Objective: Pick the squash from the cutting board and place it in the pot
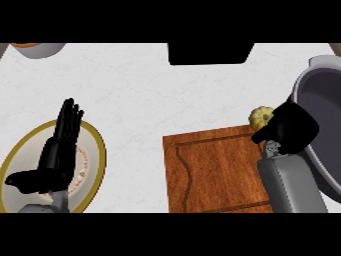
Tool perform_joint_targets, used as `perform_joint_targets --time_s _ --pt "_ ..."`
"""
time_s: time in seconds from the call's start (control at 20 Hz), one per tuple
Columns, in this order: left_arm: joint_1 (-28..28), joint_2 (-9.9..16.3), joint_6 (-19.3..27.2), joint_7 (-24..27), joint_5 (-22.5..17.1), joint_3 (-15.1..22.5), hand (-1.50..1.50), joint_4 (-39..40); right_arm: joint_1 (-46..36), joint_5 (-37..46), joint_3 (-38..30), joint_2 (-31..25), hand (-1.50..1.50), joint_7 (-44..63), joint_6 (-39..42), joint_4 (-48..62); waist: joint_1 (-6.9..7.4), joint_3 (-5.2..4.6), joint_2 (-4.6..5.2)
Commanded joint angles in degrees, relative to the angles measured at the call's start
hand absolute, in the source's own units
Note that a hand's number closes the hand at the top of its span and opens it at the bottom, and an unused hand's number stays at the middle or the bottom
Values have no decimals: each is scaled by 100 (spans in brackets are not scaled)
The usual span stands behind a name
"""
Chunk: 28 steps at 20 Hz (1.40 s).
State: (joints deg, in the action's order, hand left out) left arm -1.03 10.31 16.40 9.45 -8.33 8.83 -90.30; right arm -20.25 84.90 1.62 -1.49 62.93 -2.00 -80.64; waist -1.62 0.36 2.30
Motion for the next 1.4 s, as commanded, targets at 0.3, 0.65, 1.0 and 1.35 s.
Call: perform_joint_targets --time_s 0.3,0.65,1.0,1.35 --pt "-295 -21 -247 -66 42 280 0 -28 -2044 1046 -2143 -1255 150 1459 63 1339 731 -47 105" --pt "-414 -108 -343 -134 102 514 0 -20 -2875 2172 -2794 -1689 150 2083 361 2320 1010 -47 131" --pt "-546 -79 -283 -262 118 416 0 51 -3293 3017 -3640 -1954 150 2225 288 2844 887 -28 85" --pt "-477 -186 -130 -262 162 394 0 107 -3540 3970 -4444 -1741 150 2227 456 2803 718 -34 -31"
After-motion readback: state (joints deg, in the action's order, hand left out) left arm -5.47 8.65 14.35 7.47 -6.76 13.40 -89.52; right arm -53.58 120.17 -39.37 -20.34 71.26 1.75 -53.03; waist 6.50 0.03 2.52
